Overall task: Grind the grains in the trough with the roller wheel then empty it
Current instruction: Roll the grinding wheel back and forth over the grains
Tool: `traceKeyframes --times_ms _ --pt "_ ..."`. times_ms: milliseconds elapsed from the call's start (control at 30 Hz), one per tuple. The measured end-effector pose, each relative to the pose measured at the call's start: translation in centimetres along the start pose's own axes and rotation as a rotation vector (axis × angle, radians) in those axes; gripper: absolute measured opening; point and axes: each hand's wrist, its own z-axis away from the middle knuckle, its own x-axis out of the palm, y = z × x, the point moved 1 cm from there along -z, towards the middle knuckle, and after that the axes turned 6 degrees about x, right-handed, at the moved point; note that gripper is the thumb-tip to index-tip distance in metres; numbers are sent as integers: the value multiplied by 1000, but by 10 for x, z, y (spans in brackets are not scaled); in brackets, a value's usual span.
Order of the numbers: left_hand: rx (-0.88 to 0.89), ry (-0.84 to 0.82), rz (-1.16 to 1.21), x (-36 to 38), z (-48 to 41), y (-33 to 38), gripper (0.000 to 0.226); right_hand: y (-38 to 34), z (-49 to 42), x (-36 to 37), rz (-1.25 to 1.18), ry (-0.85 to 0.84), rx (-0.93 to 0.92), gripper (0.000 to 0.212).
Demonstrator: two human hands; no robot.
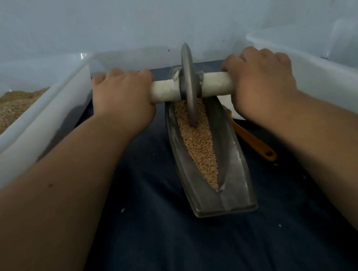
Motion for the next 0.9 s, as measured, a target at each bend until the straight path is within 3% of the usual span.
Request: traceKeyframes --times_ms 67,167,333,467,600,667,767,833,900 --pt "11 36 -16 2 0 -1 35 -2 -2 2 -5 13 19 46" --pt "85 3 32 -2 3 -2 38 2 0 -3 -11 -146 -48 53" --pt "188 -309 85 -26 10 -9 29 10 13 -42 -93 -342 -208 25" --pt "315 -528 109 -49 23 -12 28 13 22 -74 -113 -565 -267 21" --pt "304 -460 81 -51 26 -8 23 16 20 -74 -207 -695 -250 27" --pt "250 -373 54 -43 20 -5 21 14 16 -54 -211 -602 -213 26" --pt "85 -265 65 -24 10 -2 21 3 6 -20 -80 -222 -148 24" --pt "-19 -161 62 -11 4 1 15 -5 3 -5 -30 -47 -81 31" --pt "-62 -78 24 -2 0 3 21 -9 1 1 -62 18 -32 44"
